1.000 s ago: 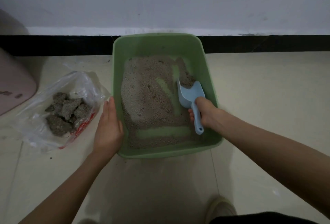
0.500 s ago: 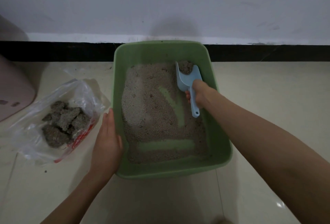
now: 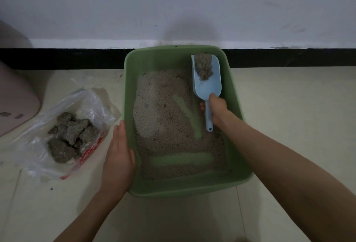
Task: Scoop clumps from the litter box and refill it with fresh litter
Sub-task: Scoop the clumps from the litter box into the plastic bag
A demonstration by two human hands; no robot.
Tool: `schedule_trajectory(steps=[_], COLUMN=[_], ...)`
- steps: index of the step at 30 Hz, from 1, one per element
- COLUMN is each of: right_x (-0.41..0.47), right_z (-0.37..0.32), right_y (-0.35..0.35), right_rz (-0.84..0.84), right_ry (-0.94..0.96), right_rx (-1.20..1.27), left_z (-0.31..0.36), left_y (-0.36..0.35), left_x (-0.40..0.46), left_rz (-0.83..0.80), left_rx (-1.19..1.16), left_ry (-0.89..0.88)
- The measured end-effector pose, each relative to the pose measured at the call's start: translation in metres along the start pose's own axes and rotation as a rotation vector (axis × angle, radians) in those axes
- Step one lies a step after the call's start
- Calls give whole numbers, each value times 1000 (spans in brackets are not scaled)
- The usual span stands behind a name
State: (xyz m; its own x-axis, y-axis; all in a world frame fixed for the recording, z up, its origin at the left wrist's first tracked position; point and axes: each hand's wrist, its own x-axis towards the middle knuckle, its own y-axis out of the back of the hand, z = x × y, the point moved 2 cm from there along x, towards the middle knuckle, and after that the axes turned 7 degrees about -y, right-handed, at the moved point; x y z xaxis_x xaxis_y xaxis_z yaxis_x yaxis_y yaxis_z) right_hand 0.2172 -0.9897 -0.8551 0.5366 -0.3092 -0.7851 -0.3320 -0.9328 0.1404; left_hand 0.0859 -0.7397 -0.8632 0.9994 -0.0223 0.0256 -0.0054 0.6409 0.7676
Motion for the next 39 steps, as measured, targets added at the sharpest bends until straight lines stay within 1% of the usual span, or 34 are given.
schedule_trajectory(steps=[5, 8, 12, 17, 20, 26, 33, 39], right_x=[-12, -21, -28, -38, -47, -68, -85, -99], right_z=[6, 11, 2, -29, -45, -57, -48, -52], right_y=[5, 10, 19, 18, 7, -25, -55, -63], right_rz=[-38, -45, -30, -67, -86, -154, -193, -124], right_ry=[54, 102, 163, 289, 349, 434, 481, 563], right_rx=[-73, -201, -519, -1049, -1246, -1430, -1537, -1631], left_z=[3, 5, 3, 2, 3, 7, 6, 4], left_y=[2, 2, 1, 1, 2, 3, 3, 2], left_x=[0, -1, 0, 1, 1, -1, -1, 0], left_rz=[8, 11, 1, -15, -17, -16, -22, -16], left_rx=[7, 8, -16, -15, -19, 35, 15, 3], left_ry=[-5, -9, -13, 9, 16, 47, 59, 59])
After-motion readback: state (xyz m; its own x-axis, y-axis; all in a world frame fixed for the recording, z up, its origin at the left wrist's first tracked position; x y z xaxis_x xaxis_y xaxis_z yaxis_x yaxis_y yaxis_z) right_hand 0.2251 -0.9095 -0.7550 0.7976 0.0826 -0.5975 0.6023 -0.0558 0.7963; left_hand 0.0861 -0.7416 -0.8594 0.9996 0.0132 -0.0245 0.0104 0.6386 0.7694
